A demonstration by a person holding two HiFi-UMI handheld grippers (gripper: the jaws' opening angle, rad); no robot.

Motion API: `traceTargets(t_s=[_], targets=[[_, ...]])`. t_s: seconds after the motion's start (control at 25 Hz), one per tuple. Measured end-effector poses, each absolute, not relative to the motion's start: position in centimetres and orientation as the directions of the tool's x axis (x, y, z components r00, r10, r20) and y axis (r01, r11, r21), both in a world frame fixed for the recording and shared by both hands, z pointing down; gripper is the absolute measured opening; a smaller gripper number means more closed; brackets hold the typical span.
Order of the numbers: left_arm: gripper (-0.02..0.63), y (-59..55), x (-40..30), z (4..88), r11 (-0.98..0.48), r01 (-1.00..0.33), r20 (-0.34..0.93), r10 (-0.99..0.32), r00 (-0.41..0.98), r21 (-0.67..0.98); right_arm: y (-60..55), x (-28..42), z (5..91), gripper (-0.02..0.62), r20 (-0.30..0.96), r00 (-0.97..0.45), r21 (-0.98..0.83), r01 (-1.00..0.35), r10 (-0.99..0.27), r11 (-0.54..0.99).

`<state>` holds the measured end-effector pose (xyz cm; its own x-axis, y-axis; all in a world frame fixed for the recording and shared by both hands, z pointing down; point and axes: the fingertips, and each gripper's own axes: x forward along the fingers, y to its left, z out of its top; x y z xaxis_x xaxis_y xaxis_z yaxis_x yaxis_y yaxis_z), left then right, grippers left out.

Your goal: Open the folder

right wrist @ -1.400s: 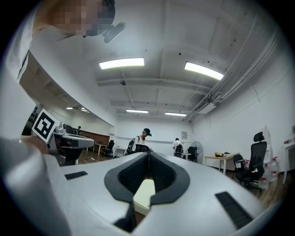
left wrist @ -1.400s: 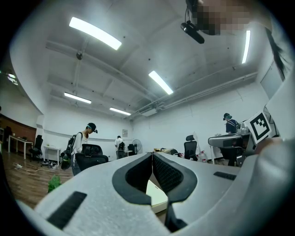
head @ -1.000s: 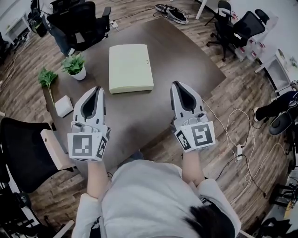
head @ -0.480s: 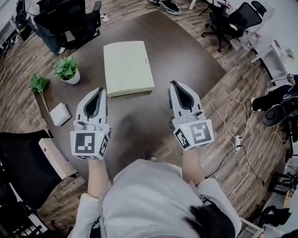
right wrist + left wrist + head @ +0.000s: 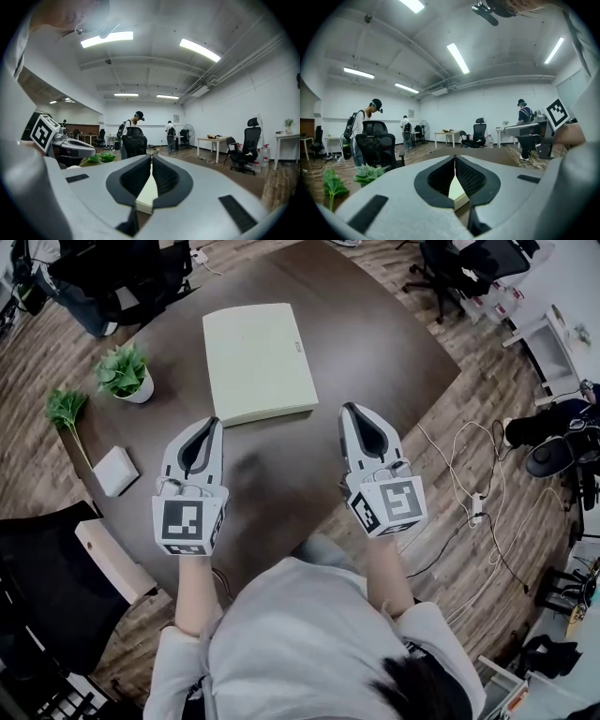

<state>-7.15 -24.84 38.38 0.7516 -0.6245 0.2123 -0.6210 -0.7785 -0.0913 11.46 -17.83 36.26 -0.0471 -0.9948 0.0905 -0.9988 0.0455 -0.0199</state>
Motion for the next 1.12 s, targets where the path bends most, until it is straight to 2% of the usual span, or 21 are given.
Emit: traceTargets(t_s=[0.4,0.76,1.12], targets=[[0.011,-25.4,-5.4,44.9,-0.803,-0.52,0.38,-0.596,0.707,-0.29,-18.6,11.7,40.5,0.015,0.187,-0.072,-0.053,-0.997,-0.98,0.063],[0.011,-25.9,-2.8,50.2,-0.809,-0.332,0.531,-0.575,0.623,-0.485,-19.5,12.0,41.8,0.015,0.22,-0.121,-0.066,-0.992,-0.968,0.109],[0.012,-26.7,-0.5,54.2,-0.786,-0.181,0.609,-0.582,0.538,-0.591,-20.1,13.5,42.7,0.015,0.247,-0.141,-0.066,-0.99,-0.959,0.129]])
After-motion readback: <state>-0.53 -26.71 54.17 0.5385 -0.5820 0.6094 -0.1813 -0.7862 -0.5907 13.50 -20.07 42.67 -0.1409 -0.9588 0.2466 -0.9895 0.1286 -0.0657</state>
